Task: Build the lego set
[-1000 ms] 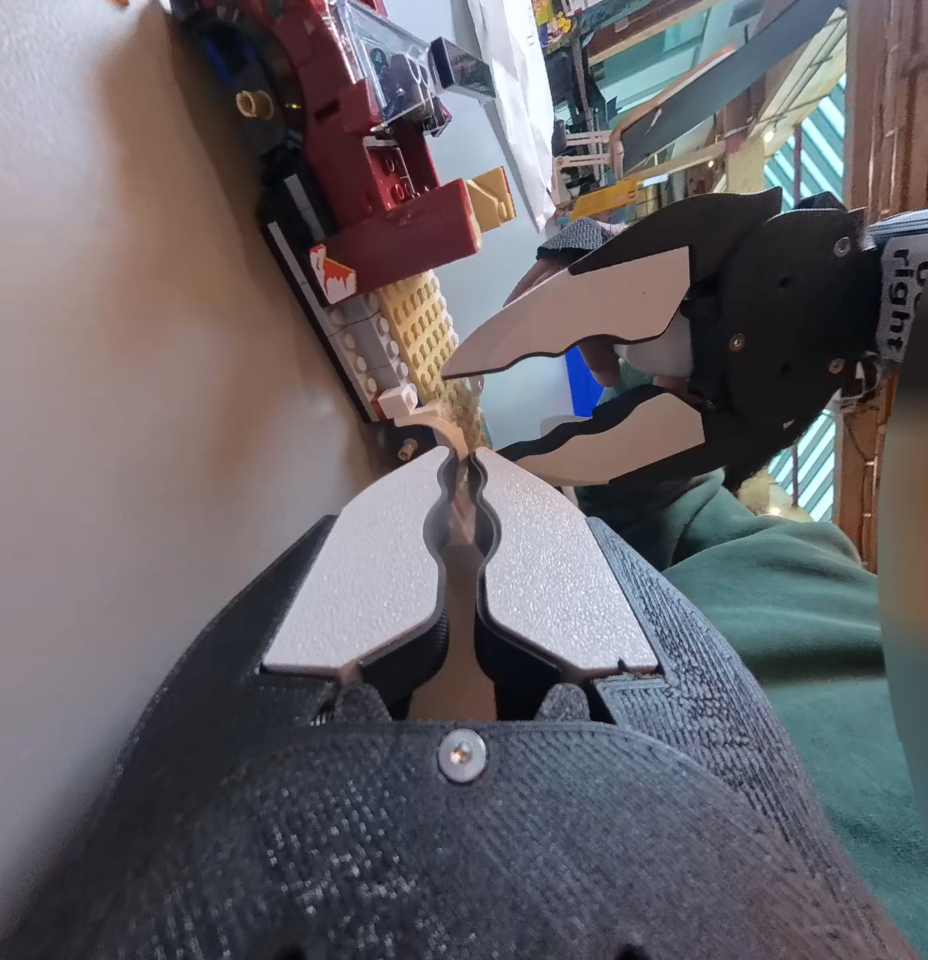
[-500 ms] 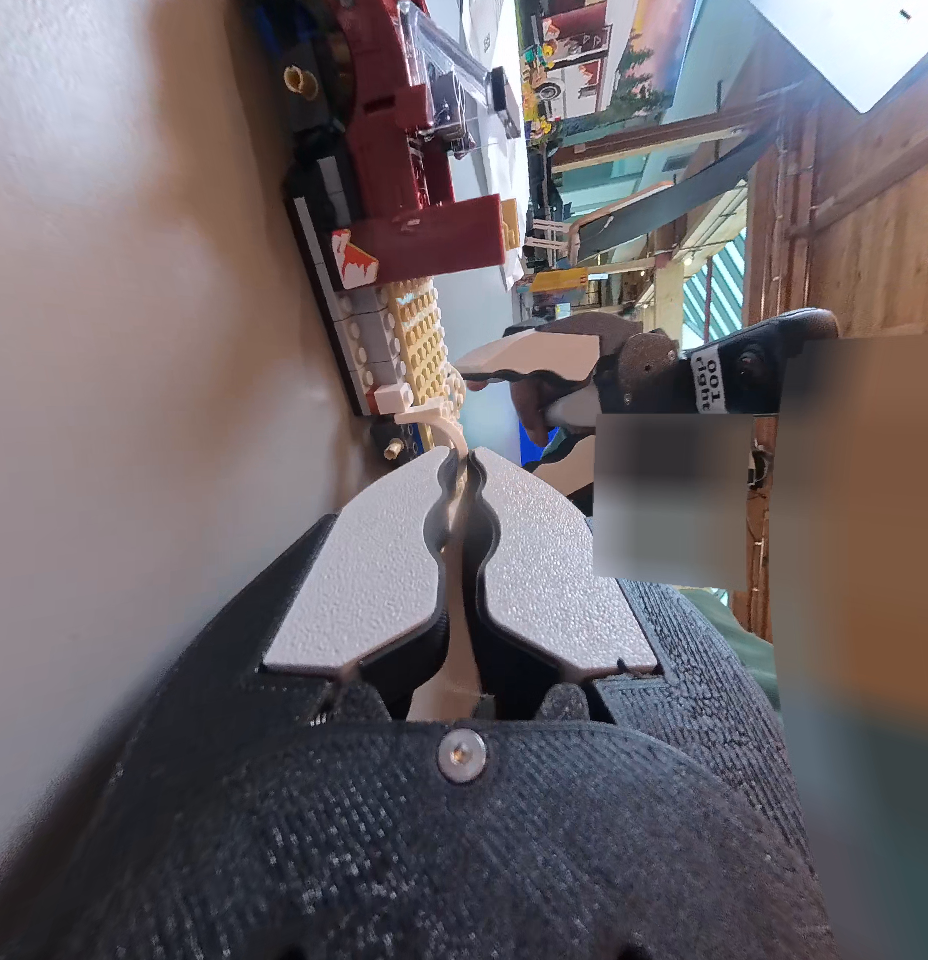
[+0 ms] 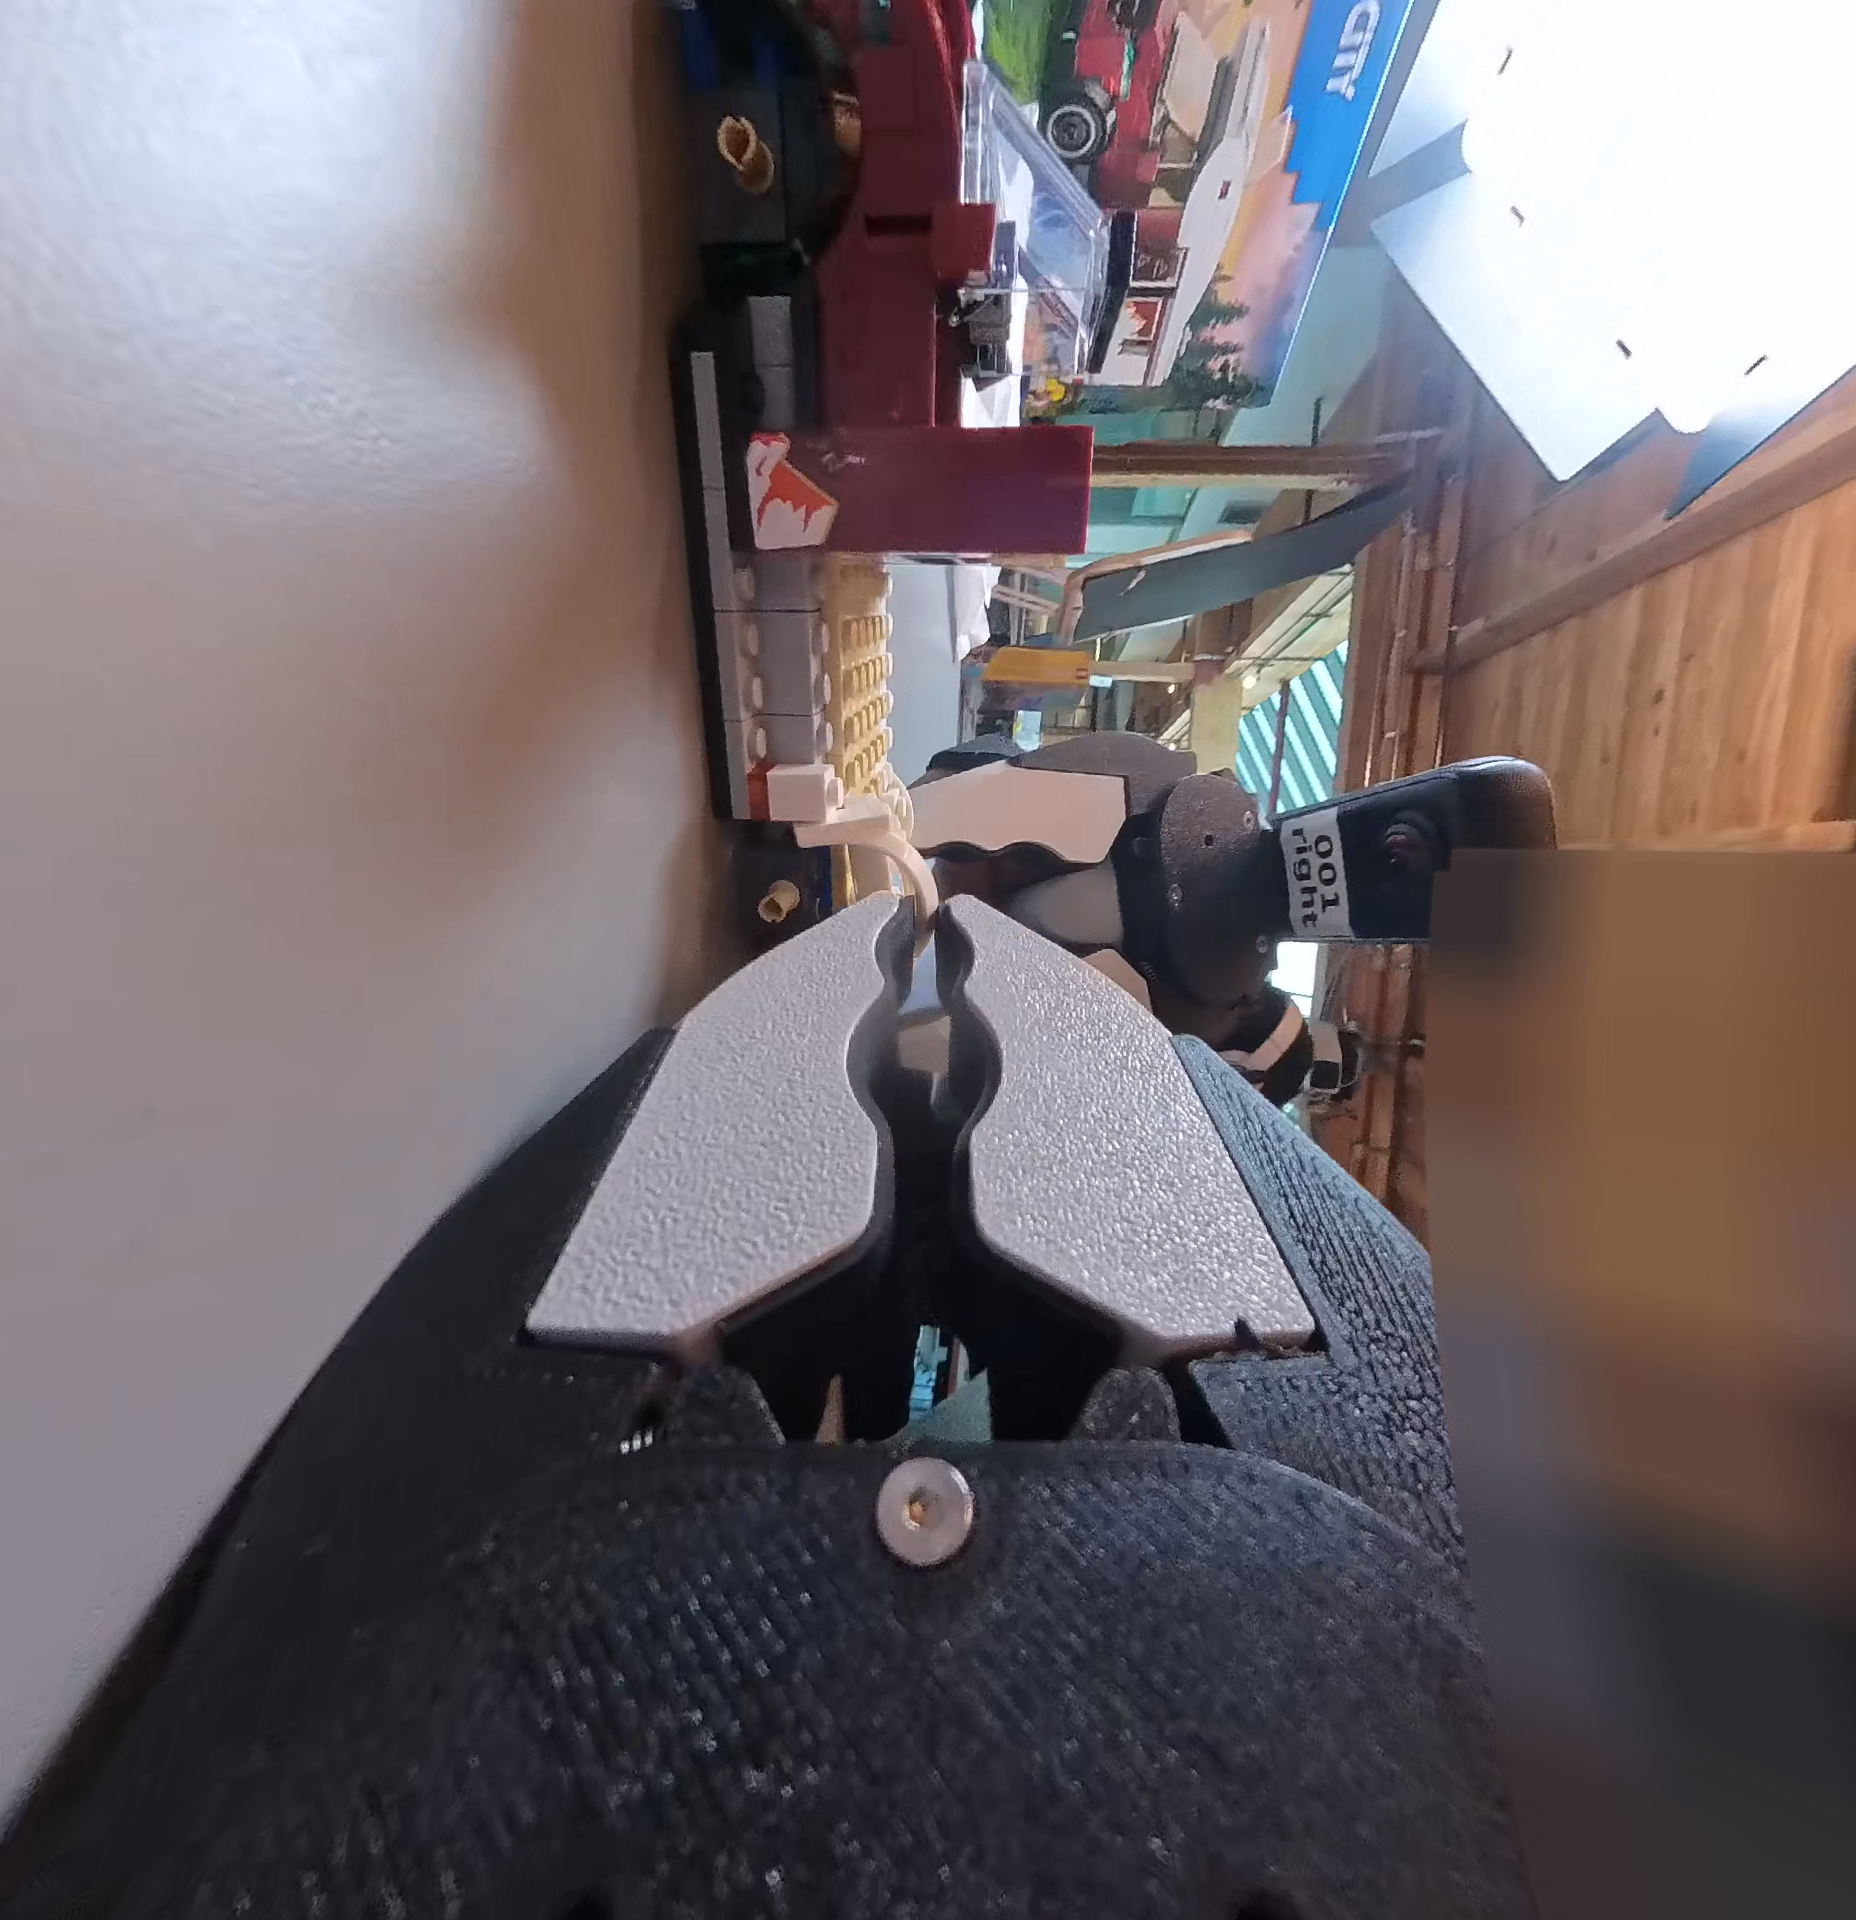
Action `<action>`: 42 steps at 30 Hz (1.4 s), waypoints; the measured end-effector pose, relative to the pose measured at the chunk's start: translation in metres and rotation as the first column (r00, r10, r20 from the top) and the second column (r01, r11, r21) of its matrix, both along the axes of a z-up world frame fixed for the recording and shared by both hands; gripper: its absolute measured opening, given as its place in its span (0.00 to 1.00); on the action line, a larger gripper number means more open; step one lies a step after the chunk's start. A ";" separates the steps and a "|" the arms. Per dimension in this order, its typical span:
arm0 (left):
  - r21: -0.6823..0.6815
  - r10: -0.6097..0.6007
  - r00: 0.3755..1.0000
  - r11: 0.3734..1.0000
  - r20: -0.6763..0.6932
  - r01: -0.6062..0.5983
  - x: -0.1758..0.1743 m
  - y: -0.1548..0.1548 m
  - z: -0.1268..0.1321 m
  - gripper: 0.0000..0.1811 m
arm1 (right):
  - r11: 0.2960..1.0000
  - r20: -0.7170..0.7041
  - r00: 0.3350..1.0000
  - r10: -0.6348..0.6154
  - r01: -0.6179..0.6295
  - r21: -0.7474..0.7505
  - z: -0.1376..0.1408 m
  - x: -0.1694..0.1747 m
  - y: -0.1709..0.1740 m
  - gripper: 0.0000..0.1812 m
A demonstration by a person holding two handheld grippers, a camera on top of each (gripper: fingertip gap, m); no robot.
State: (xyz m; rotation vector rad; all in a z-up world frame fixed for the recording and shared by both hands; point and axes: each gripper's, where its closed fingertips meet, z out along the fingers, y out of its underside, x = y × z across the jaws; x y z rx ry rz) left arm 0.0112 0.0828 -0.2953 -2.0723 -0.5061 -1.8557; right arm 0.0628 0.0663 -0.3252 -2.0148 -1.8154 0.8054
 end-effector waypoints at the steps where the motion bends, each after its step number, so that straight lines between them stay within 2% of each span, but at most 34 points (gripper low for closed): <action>1: 0.000 0.006 1.000 1.000 0.002 -0.006 0.000 0.000 0.000 0.02 | 1.000 0.002 1.000 -0.003 0.003 0.001 0.000 0.000 0.000 0.26; 6: 0.022 -0.011 1.000 1.000 -0.029 0.012 -0.001 -0.002 -0.001 0.02 | 1.000 0.006 1.000 -0.002 0.002 0.000 0.000 0.000 -0.001 0.26; 13: 0.069 -0.070 0.986 0.994 -0.148 0.081 -0.003 -0.006 -0.006 0.02 | 1.000 0.012 1.000 0.008 -0.008 -0.002 0.000 0.000 -0.004 0.25; 30: 0.055 -0.222 0.964 0.971 -0.146 0.232 -0.003 -0.015 -0.005 0.02 | 1.000 0.017 1.000 0.019 -0.019 -0.002 -0.001 -0.002 -0.008 0.25; 42: 0.035 -0.234 0.960 0.970 -0.153 0.242 -0.005 -0.016 -0.007 0.02 | 1.000 0.010 1.000 0.016 -0.016 -0.001 0.004 -0.001 -0.009 0.25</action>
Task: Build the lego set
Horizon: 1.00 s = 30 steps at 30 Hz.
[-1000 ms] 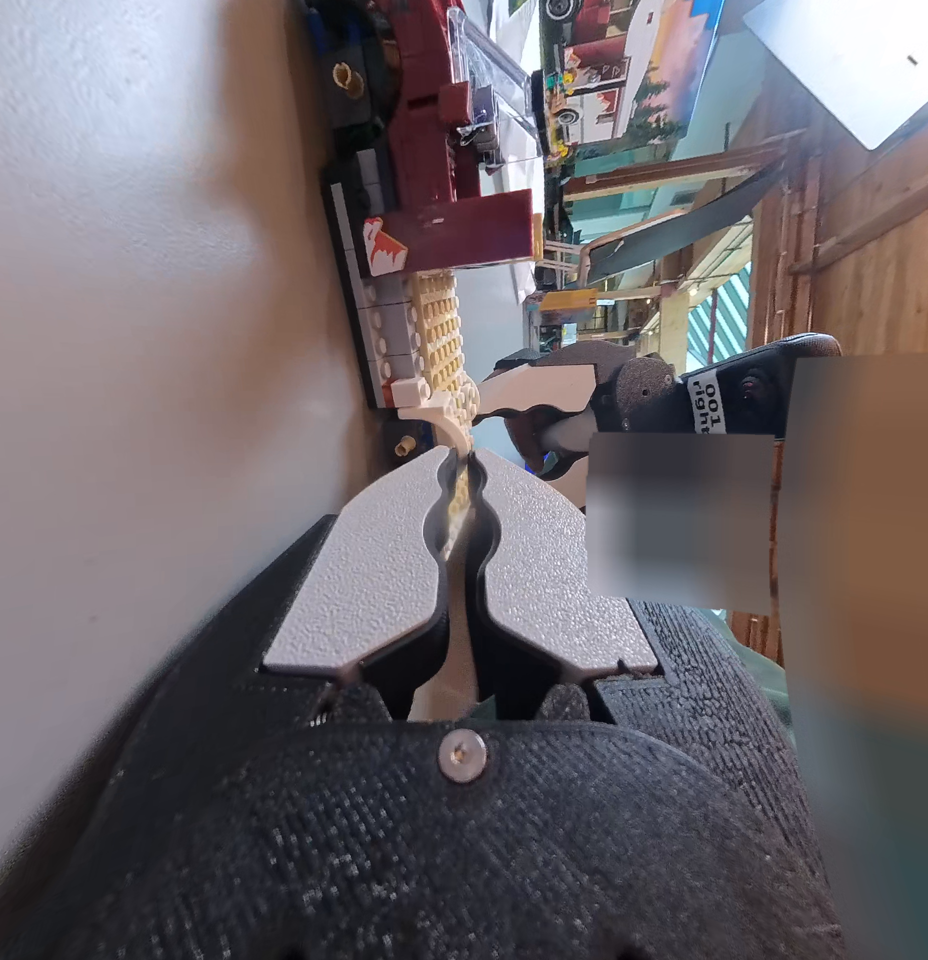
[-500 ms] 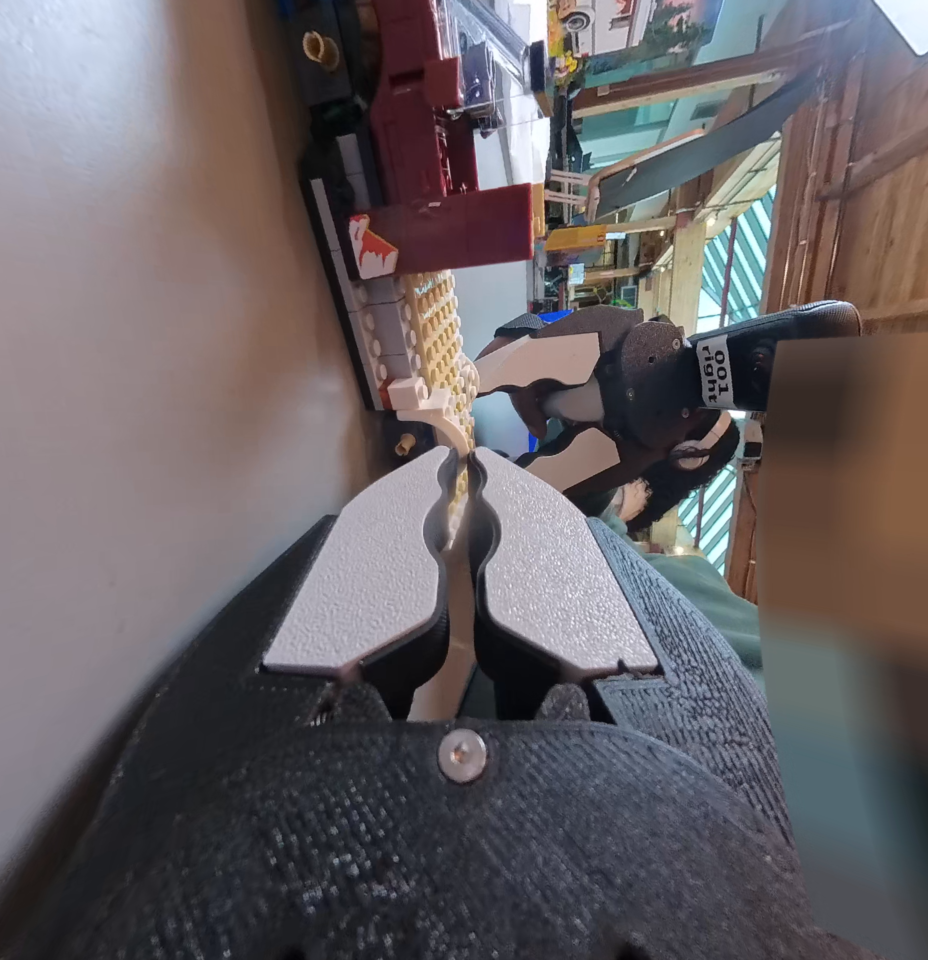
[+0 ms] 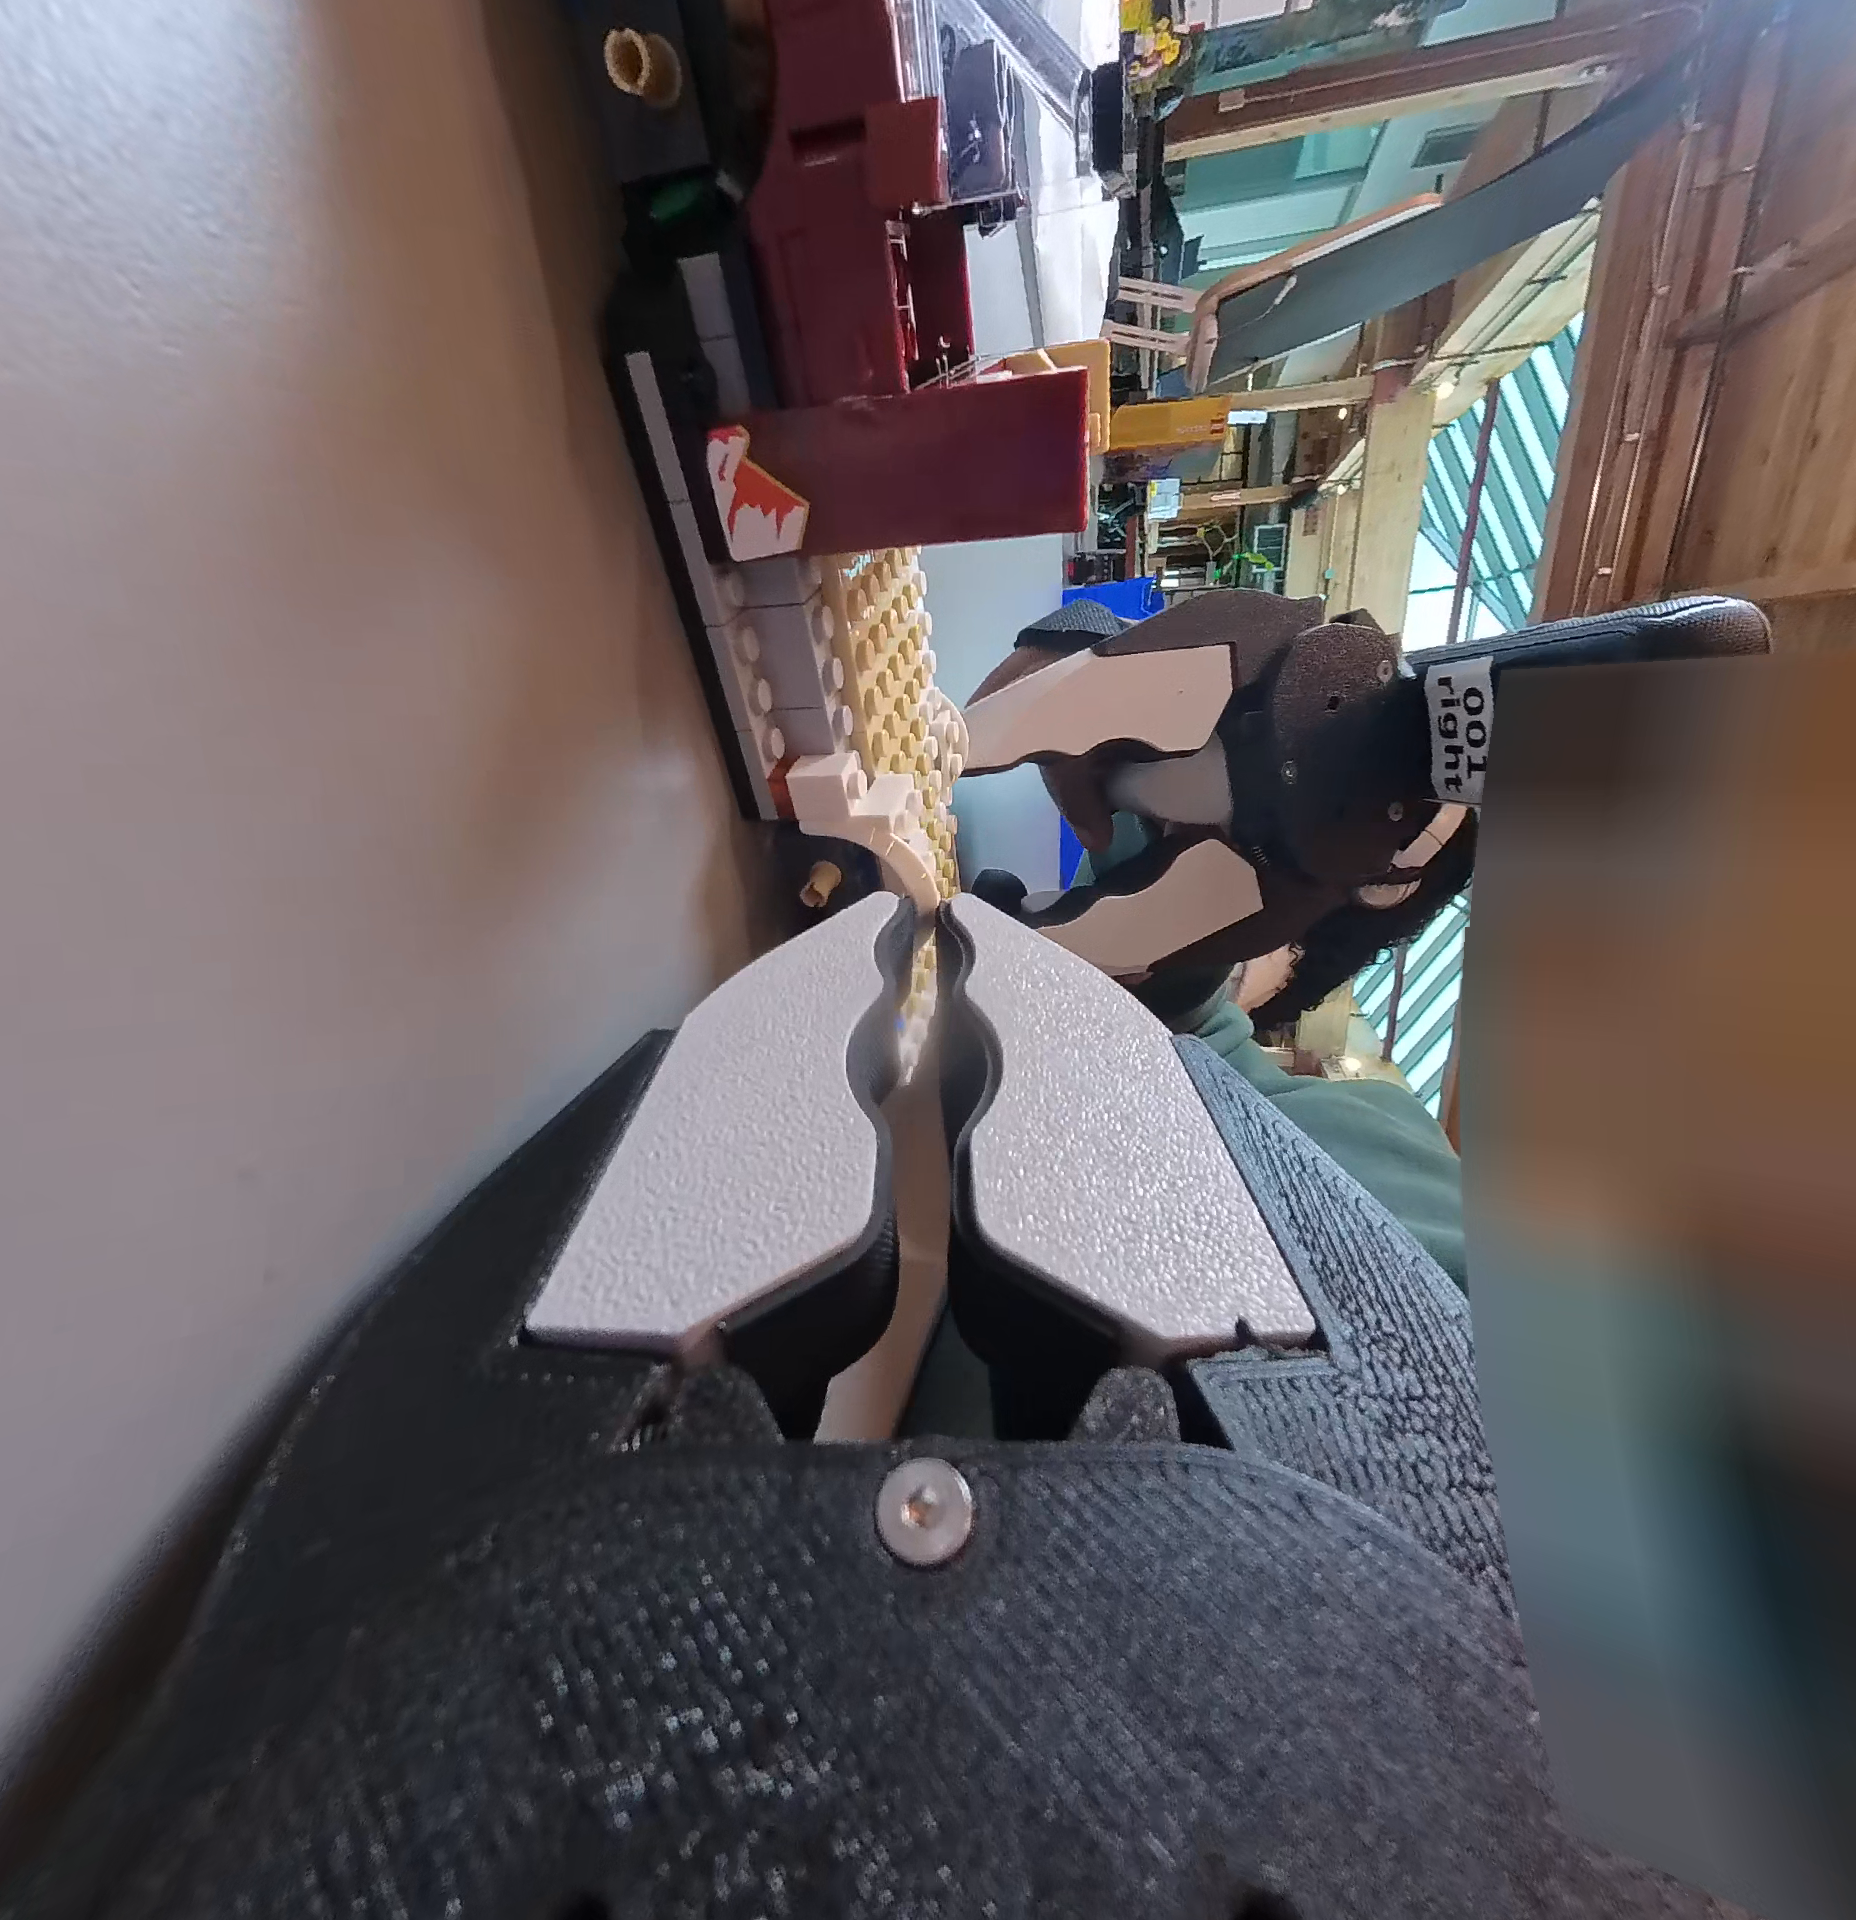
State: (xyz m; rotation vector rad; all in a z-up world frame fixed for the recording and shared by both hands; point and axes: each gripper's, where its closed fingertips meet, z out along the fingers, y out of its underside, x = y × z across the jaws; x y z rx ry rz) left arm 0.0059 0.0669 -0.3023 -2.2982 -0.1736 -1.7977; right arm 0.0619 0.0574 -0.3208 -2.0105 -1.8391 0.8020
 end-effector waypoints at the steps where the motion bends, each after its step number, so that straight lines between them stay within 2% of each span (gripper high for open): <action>1: -0.003 0.003 1.000 1.000 0.002 -0.003 0.000 0.000 0.000 0.02 | 1.000 -0.006 1.000 -0.001 0.001 -0.003 0.002 0.000 0.000 0.25; 11: -0.016 0.041 0.999 0.999 0.012 -0.041 -0.002 0.001 0.000 0.02 | 1.000 -0.002 1.000 0.000 0.000 -0.006 0.000 -0.001 -0.002 0.25; 16: -0.021 0.021 0.999 1.000 0.040 -0.020 0.003 -0.002 0.001 0.02 | 1.000 0.006 1.000 -0.002 0.002 -0.001 -0.001 0.000 -0.001 0.25; 25: -0.031 -0.006 1.000 0.999 0.013 0.007 0.004 -0.004 -0.002 0.02 | 1.000 0.010 1.000 -0.001 0.001 -0.003 -0.001 0.001 -0.001 0.25; 30: -0.035 -0.018 1.000 0.999 0.004 0.018 0.005 -0.005 -0.003 0.02 | 0.999 0.006 1.000 0.021 -0.021 0.030 0.013 0.006 0.002 0.24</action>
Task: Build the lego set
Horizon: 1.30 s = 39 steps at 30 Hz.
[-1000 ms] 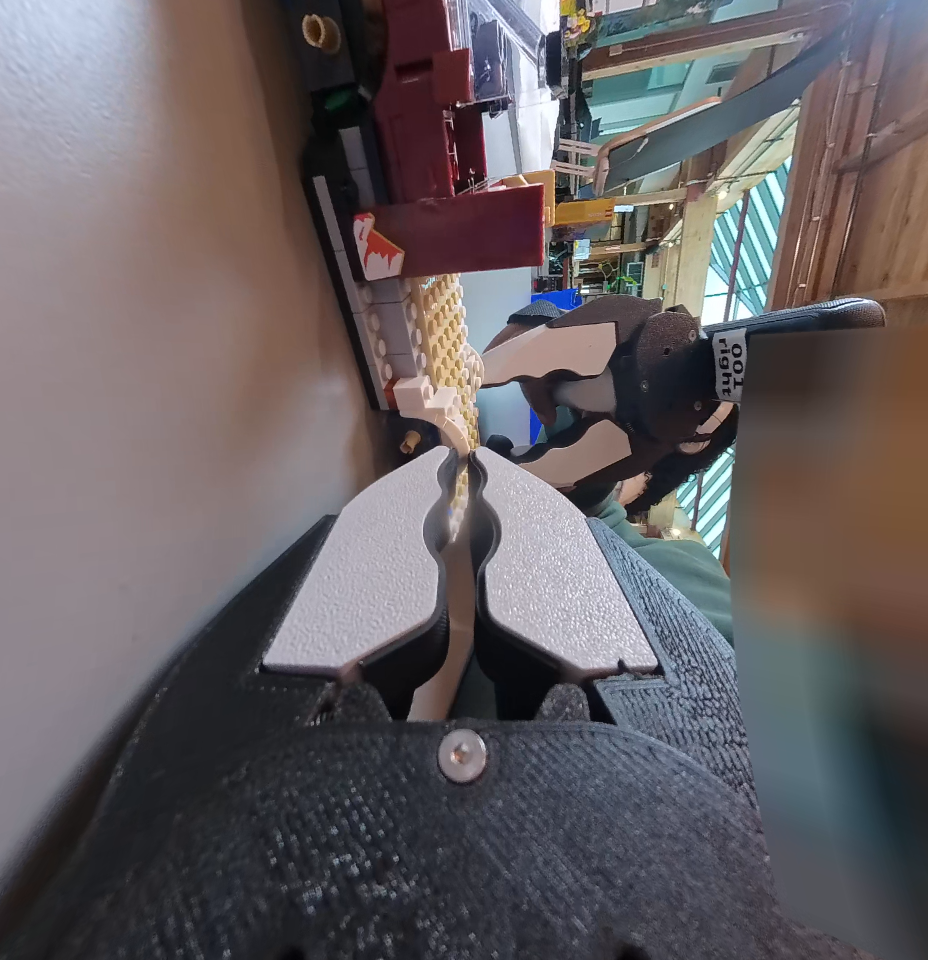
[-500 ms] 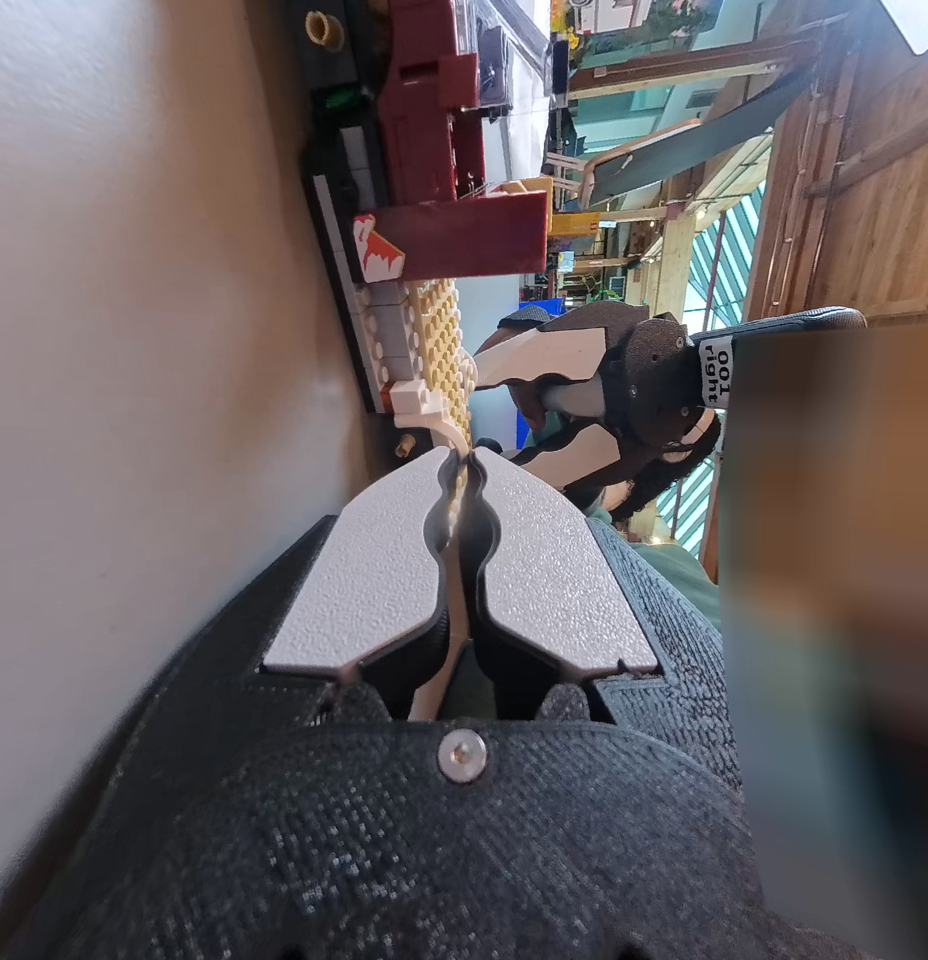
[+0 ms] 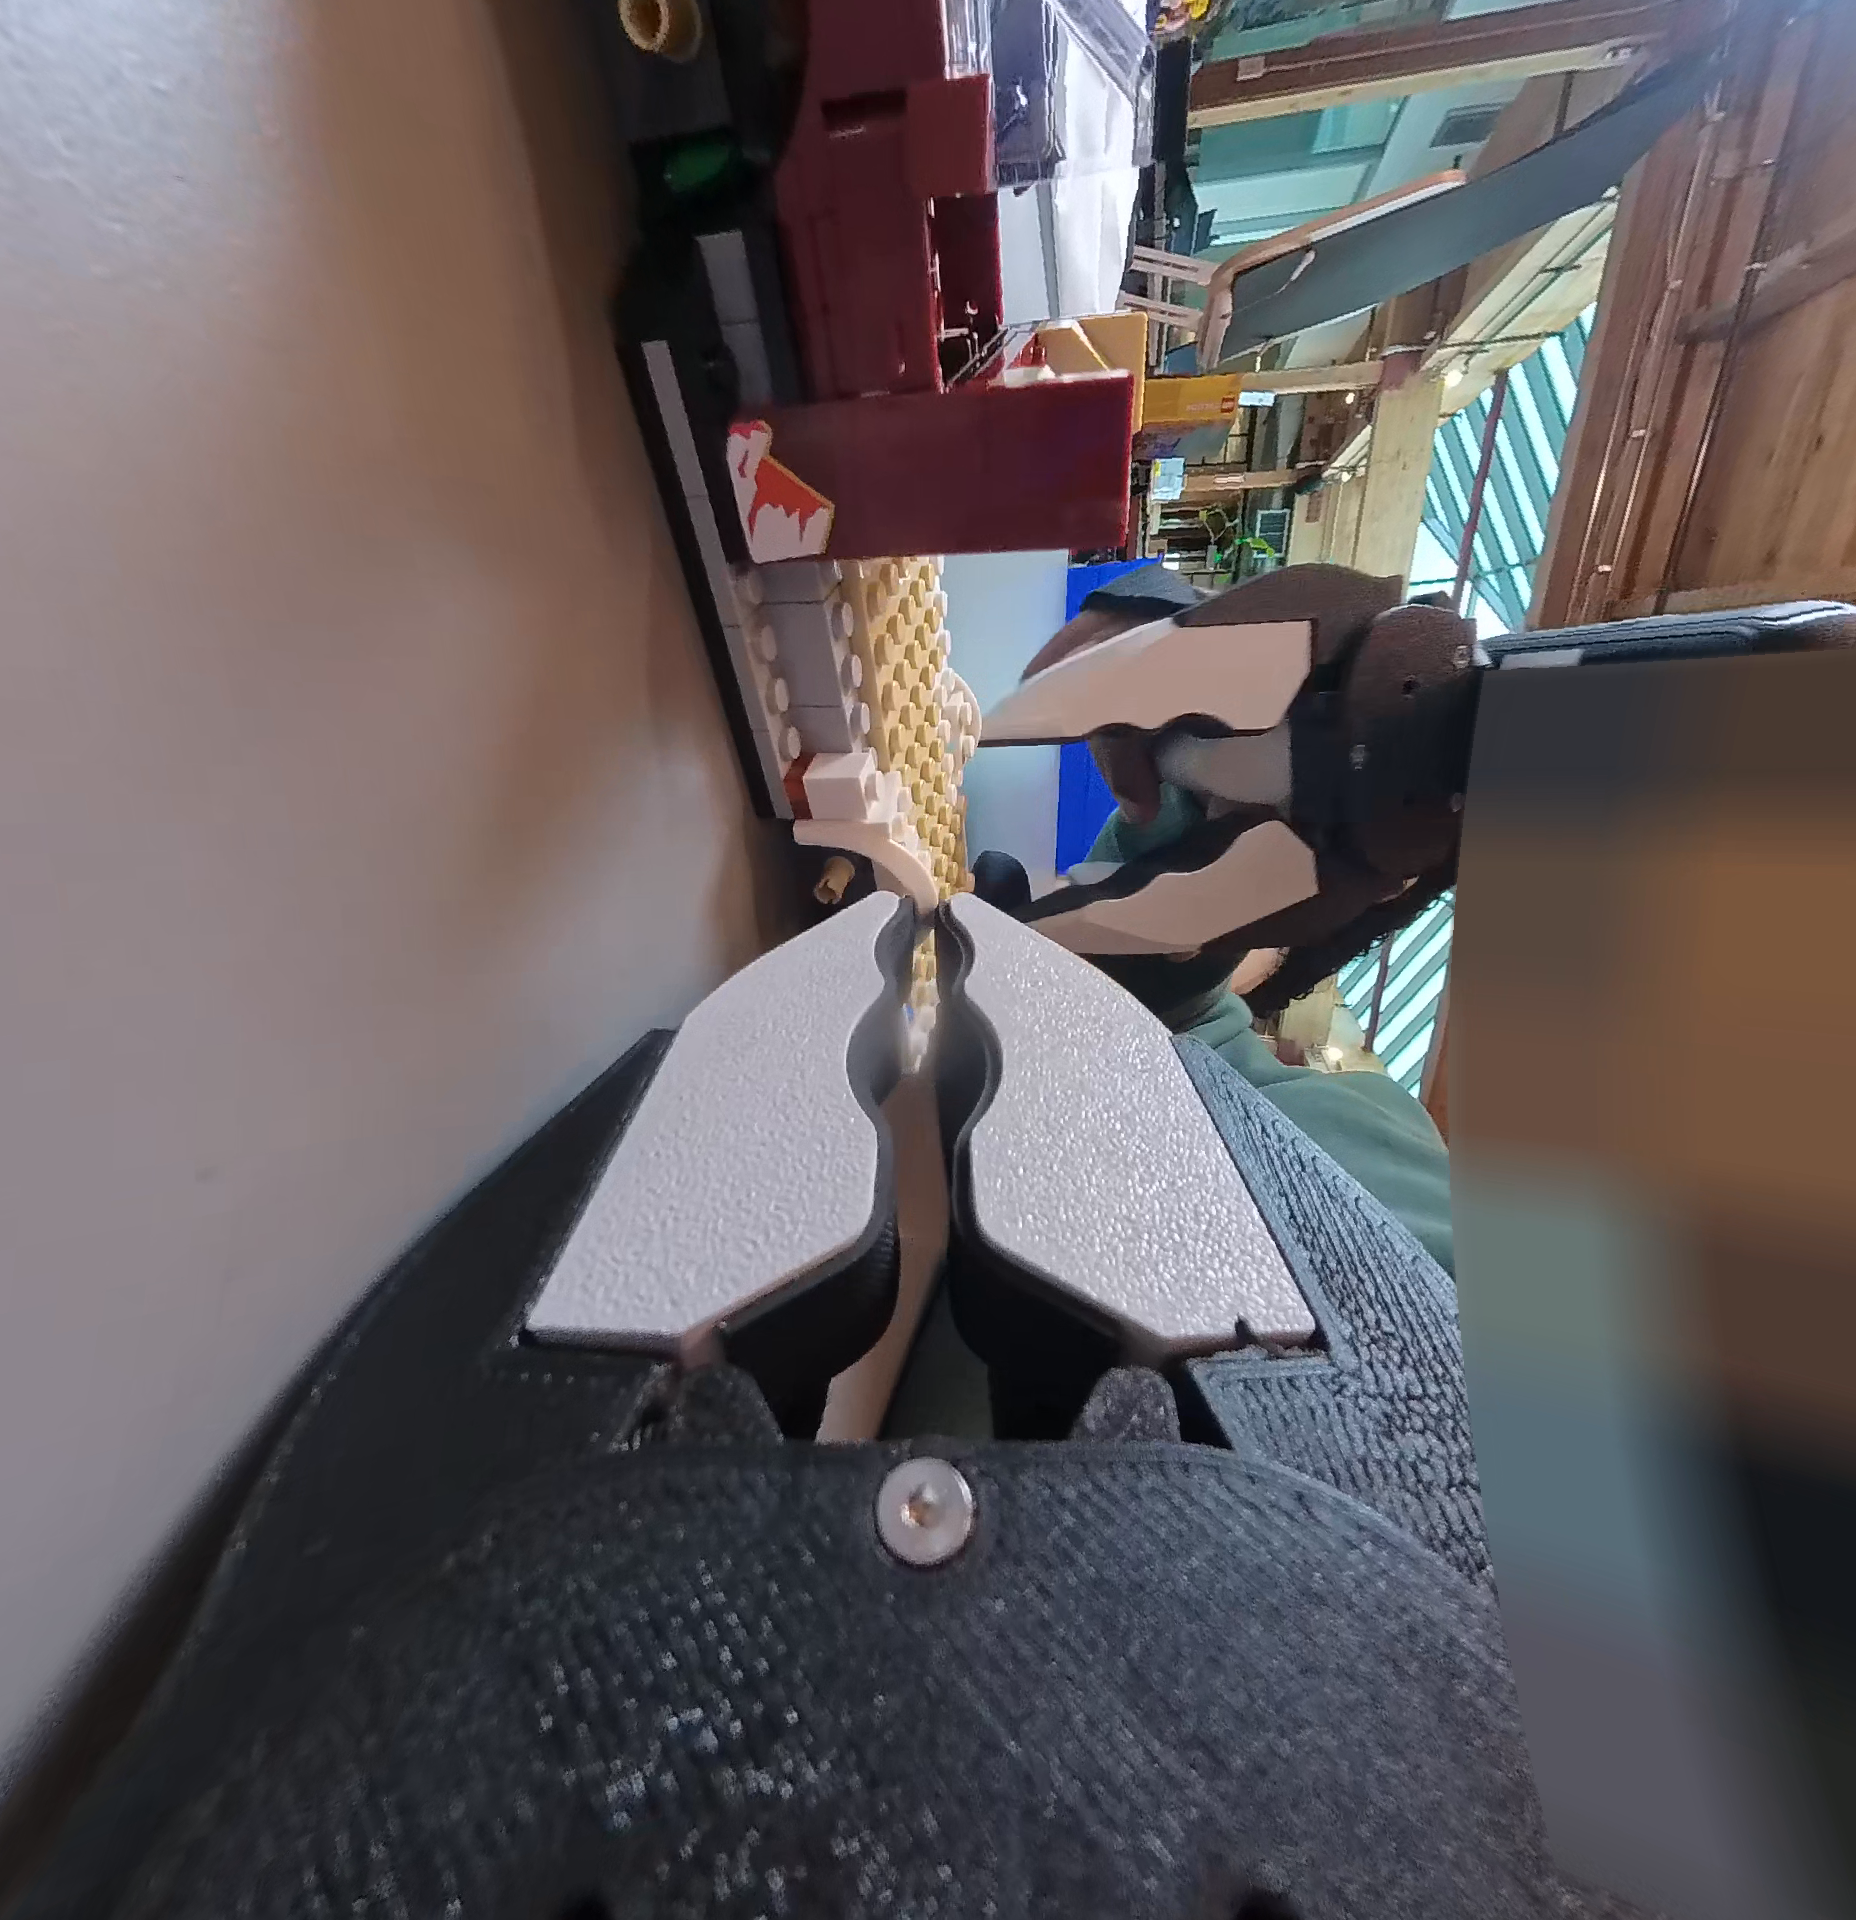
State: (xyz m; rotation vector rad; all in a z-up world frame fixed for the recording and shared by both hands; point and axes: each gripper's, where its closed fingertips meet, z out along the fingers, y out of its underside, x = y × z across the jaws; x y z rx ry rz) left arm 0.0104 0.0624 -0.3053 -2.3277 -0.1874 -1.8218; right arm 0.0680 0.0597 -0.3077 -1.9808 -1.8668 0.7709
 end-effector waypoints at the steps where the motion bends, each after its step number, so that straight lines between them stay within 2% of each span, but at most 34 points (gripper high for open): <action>1: 0.000 -0.001 1.000 1.000 -0.004 0.001 0.000 0.000 0.000 0.02 | 1.000 -0.025 1.000 0.008 -0.007 0.010 0.007 -0.003 0.001 0.23; 3: -0.002 -0.003 1.000 1.000 -0.007 0.003 0.000 0.000 -0.001 0.02 | 1.000 -0.074 0.997 0.022 -0.021 0.023 0.018 -0.014 0.003 0.17; 6: -0.010 -0.003 1.000 1.000 -0.006 0.002 0.000 0.000 -0.001 0.02 | 0.995 -0.089 0.993 0.071 -0.064 0.083 0.017 -0.033 0.006 0.07; 12: -0.008 -0.001 1.000 1.000 -0.019 0.000 0.001 0.000 -0.002 0.02 | 0.990 -0.074 0.992 0.101 -0.093 0.105 0.006 -0.058 0.013 0.00; 26: -0.014 -0.019 0.999 1.000 -0.030 0.018 0.003 0.001 -0.003 0.02 | 0.980 0.072 0.993 0.089 -0.100 0.171 -0.005 -0.056 0.015 0.00; 39: -0.026 -0.053 0.998 0.998 -0.044 0.052 0.003 0.000 -0.004 0.03 | 0.991 0.128 0.990 0.066 -0.080 0.109 -0.007 -0.056 0.013 0.00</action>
